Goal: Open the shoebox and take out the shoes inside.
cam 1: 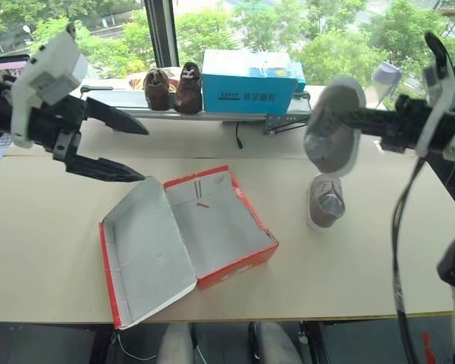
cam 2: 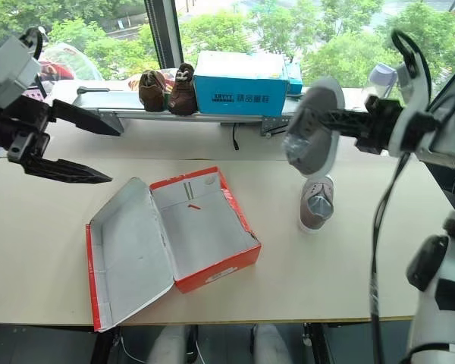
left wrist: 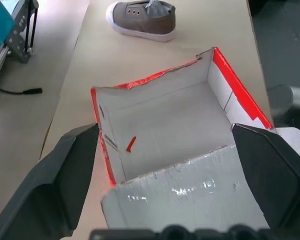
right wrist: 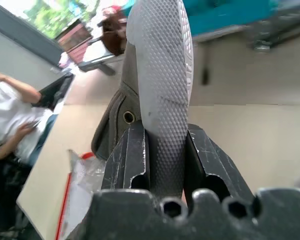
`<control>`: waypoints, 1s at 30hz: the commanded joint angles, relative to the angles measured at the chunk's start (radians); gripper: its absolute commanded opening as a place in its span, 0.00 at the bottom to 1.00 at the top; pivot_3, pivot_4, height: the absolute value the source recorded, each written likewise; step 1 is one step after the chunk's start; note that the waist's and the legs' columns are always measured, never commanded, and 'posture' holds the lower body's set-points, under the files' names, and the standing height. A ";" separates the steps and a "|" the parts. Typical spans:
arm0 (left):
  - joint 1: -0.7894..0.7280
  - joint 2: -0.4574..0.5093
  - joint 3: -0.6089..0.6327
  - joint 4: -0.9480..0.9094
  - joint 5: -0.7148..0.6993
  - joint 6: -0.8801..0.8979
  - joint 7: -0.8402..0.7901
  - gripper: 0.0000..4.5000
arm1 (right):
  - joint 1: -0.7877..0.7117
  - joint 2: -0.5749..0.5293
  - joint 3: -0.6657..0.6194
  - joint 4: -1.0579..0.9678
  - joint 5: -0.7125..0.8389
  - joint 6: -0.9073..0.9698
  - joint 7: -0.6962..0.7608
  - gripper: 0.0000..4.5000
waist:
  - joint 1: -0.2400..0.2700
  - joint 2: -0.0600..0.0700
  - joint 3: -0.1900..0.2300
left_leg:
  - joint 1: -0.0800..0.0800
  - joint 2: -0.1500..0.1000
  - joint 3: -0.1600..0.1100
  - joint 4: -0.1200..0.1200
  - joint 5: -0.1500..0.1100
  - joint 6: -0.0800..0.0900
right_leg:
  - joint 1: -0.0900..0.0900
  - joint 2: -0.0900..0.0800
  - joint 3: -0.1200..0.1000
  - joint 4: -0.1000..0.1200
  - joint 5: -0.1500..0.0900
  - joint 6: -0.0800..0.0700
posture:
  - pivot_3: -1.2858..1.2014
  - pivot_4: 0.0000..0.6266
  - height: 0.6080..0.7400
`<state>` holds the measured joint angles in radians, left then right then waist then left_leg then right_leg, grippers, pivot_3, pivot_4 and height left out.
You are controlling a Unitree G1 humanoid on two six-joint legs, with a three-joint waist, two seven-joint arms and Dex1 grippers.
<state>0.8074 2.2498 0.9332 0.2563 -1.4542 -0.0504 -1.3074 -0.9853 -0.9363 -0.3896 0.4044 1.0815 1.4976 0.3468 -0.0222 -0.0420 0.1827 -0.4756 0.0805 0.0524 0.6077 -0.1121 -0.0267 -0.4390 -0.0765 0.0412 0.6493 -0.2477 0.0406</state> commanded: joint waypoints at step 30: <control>-0.105 0.002 -0.026 0.019 -0.003 0.071 -0.017 1.00 | 0.111 -0.005 0.059 0.794 -0.582 -0.781 0.472 0.81 | -0.035 0.011 0.003 | 0.003 -0.001 0.001 0.002 0.001 0.002 | 0.003 0.000 0.002 0.000 0.003 0.003 | 0.52 0.24 1.00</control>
<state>0.7270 2.2503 0.9121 0.2603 -1.4391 0.0269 -1.3240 -0.8631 -0.8829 -0.3059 1.1957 0.5254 0.7541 0.8237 -0.0568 -0.0307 0.1858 -0.4725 0.0792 0.0533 0.6097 -0.1107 -0.0249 -0.4357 -0.0769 0.0432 0.6488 -0.2446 0.0436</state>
